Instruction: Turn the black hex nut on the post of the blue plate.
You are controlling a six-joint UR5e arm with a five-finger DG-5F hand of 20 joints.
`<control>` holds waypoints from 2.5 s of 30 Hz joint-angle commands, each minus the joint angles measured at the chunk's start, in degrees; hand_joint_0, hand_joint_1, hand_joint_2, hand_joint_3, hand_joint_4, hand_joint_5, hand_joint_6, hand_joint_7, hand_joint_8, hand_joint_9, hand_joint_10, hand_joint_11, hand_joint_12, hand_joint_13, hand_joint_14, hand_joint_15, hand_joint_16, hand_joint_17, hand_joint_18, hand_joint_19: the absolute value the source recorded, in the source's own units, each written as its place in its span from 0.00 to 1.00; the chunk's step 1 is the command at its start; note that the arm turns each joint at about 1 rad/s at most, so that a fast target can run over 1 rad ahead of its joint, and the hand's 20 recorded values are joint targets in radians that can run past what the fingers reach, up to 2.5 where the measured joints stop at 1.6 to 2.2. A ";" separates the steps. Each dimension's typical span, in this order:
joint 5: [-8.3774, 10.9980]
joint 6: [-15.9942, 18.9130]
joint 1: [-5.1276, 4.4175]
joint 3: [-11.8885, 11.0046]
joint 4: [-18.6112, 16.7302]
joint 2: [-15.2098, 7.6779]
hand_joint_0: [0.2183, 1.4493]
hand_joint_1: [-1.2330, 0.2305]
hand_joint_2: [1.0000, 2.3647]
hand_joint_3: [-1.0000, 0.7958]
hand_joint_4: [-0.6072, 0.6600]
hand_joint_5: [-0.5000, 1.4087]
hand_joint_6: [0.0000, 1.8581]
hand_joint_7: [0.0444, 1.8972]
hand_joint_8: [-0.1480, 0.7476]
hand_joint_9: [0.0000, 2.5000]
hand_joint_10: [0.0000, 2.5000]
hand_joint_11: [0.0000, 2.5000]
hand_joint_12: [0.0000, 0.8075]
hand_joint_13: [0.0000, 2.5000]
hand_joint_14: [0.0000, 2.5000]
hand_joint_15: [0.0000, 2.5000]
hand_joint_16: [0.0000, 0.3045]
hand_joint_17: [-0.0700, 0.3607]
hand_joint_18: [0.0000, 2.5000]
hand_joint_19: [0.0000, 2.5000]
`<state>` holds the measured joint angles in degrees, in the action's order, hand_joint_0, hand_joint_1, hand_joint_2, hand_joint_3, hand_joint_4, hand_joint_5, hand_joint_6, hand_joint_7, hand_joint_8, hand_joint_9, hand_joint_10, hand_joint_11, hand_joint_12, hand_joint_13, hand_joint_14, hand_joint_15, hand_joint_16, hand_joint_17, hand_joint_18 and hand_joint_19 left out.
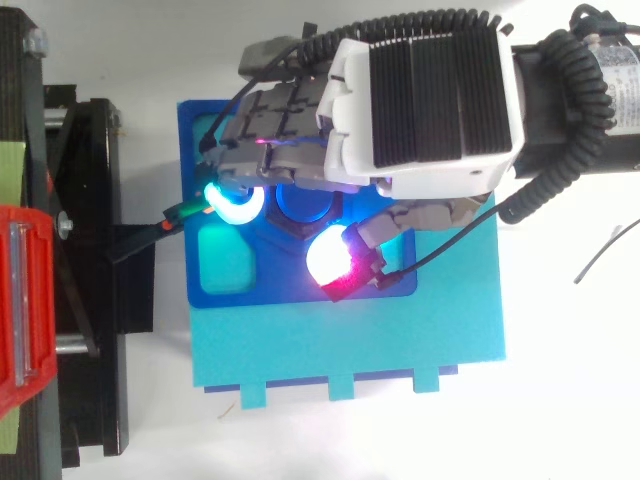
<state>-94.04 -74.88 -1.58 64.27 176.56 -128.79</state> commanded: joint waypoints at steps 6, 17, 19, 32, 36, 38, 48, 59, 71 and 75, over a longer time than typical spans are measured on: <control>0.26 0.88 -0.26 -2.30 0.01 0.11 0.19 0.31 0.00 0.28 0.68 0.14 0.27 0.44 0.53 0.21 0.00 0.03 0.55 0.23 0.00 0.05 0.19 0.47 0.19 0.11; 2.20 1.93 -2.29 -7.22 11.00 3.10 0.16 0.37 0.00 0.28 0.68 0.14 0.27 0.41 0.55 0.20 0.00 0.03 0.58 0.21 0.00 0.05 0.21 0.50 0.19 0.11; 2.28 2.28 -2.37 -7.22 11.70 4.25 0.16 0.38 0.00 0.28 0.68 0.14 0.27 0.41 0.55 0.20 0.00 0.03 0.58 0.21 0.00 0.05 0.21 0.50 0.18 0.11; 2.02 6.59 -1.49 0.60 18.47 11.98 0.15 0.41 0.00 0.28 0.66 0.14 0.27 0.40 0.53 0.19 0.00 0.02 0.57 0.18 0.00 0.04 0.22 0.51 0.14 0.10; 2.20 8.17 -1.41 6.13 12.67 15.41 0.15 0.42 0.00 0.28 0.66 0.14 0.27 0.40 0.53 0.19 0.00 0.02 0.57 0.18 0.00 0.04 0.22 0.51 0.13 0.09; 2.20 8.52 -1.32 7.63 11.44 16.46 0.16 0.43 0.00 0.28 0.67 0.14 0.27 0.40 0.53 0.19 0.00 0.02 0.57 0.18 0.00 0.04 0.22 0.51 0.13 0.09; 3.34 12.48 -0.62 15.36 7.75 21.47 0.19 0.46 0.00 0.28 0.66 0.15 0.27 0.40 0.51 0.21 0.00 0.02 0.52 0.19 0.00 0.04 0.20 0.48 0.13 0.09; 5.10 23.47 0.35 15.45 8.28 21.56 0.22 0.49 0.00 0.28 0.62 0.14 0.27 0.36 0.45 0.08 0.00 0.00 0.50 0.01 0.00 0.00 0.19 0.46 0.00 0.04; 4.92 23.29 0.00 15.45 8.10 21.56 0.17 0.57 0.00 0.28 0.56 0.12 0.27 0.35 0.39 0.00 0.00 0.00 0.47 0.00 0.00 0.00 0.21 0.49 0.00 0.01; 4.92 23.29 0.09 15.45 8.10 21.56 0.17 0.57 0.00 0.28 0.55 0.12 0.27 0.36 0.38 0.00 0.00 0.00 0.46 0.00 0.00 0.00 0.21 0.50 0.00 0.02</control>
<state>-89.12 -51.55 -1.53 79.72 184.68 -107.23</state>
